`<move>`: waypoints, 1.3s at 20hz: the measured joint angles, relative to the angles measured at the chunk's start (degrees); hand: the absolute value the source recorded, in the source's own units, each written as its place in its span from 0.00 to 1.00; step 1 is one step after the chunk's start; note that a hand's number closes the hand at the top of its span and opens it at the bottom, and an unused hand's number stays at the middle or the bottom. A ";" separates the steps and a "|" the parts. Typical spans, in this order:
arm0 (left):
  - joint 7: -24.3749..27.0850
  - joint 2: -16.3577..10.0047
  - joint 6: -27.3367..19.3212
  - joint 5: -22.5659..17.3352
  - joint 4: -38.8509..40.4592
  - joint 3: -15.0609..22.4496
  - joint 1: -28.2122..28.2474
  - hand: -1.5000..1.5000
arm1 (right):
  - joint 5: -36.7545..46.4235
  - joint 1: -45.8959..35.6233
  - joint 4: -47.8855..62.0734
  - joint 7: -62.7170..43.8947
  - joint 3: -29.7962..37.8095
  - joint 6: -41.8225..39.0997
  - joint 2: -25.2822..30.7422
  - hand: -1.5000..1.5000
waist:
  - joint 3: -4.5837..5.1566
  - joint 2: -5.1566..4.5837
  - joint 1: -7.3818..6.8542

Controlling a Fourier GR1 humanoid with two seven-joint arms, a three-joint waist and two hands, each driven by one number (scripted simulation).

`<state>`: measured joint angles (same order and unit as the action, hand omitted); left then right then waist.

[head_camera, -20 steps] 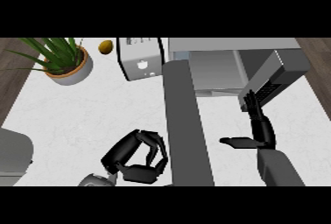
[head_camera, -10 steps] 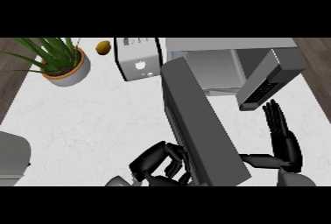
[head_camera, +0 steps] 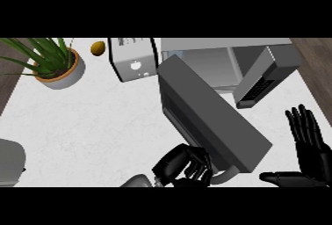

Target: Pick up the milk, place it into the microwave and close the microwave

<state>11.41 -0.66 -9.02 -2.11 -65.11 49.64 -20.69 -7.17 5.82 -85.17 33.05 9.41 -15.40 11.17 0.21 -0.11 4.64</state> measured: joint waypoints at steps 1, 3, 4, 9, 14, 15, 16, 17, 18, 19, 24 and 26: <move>-0.22 -0.06 -2.14 -1.57 0.62 0.95 -1.28 1.00 | -0.70 0.28 -1.19 -0.64 -0.15 -0.58 0.02 0.00 | 0.01 -0.10 0.32; -0.12 -0.18 -6.56 -4.42 1.23 3.21 -2.68 1.00 | -2.46 0.87 -2.99 -1.63 0.68 -2.48 1.59 0.00 | -0.01 -0.26 0.85; -0.16 -0.24 -8.04 -6.14 1.56 3.53 -3.62 1.00 | -3.09 1.24 -4.07 -2.20 0.58 -3.11 1.81 0.00 | 0.02 -0.36 1.31; 1.16 -0.10 -15.40 -12.52 2.44 5.53 -7.91 1.00 | -5.94 1.43 -7.60 -4.37 0.12 -6.57 3.46 0.00 | 0.07 -0.82 3.14; 3.32 0.14 -19.79 -17.86 3.17 5.49 -12.91 1.00 | -8.22 0.83 -10.72 -6.72 -1.60 -10.53 5.33 0.00 | 0.14 -1.27 5.05; 3.66 0.17 -20.40 -18.93 3.49 5.37 -13.96 1.00 | -8.70 0.80 -11.25 -7.09 -1.71 -11.22 5.77 0.00 | 0.14 -1.35 5.47; 4.00 0.20 -21.05 -19.91 3.93 5.26 -14.83 1.00 | -9.17 0.78 -11.92 -7.64 -1.87 -11.90 6.29 0.00 | 0.15 -1.43 5.93; 4.22 0.22 -21.62 -20.81 4.42 5.05 -15.89 1.00 | -9.72 0.66 -12.42 -8.00 -1.97 -12.52 6.68 0.00 | 0.15 -1.54 6.40; 4.35 0.26 -22.10 -21.74 5.05 4.86 -16.78 1.00 | -10.23 0.56 -12.89 -8.39 -2.09 -13.09 7.03 0.00 | 0.14 -1.68 6.90; 4.42 0.29 -22.71 -22.67 5.58 4.44 -17.76 1.00 | -10.83 0.32 -13.41 -8.80 -2.12 -13.48 7.30 0.00 | 0.15 -1.79 7.35; 4.15 0.51 -24.65 -27.28 9.12 2.35 -22.42 1.00 | -13.54 -0.53 -15.50 -10.64 -2.45 -14.85 8.10 0.00 | 0.12 -2.44 9.42; 4.03 0.58 -25.45 -29.03 10.54 1.18 -24.16 1.00 | -14.75 -0.69 -16.19 -11.37 -2.45 -15.24 8.34 0.00 | 0.12 -2.67 10.23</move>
<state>15.44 -0.08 -34.47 -31.14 -54.57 50.82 -44.85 -21.92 5.13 -101.36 21.68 6.96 -30.64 19.51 0.33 -2.78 14.87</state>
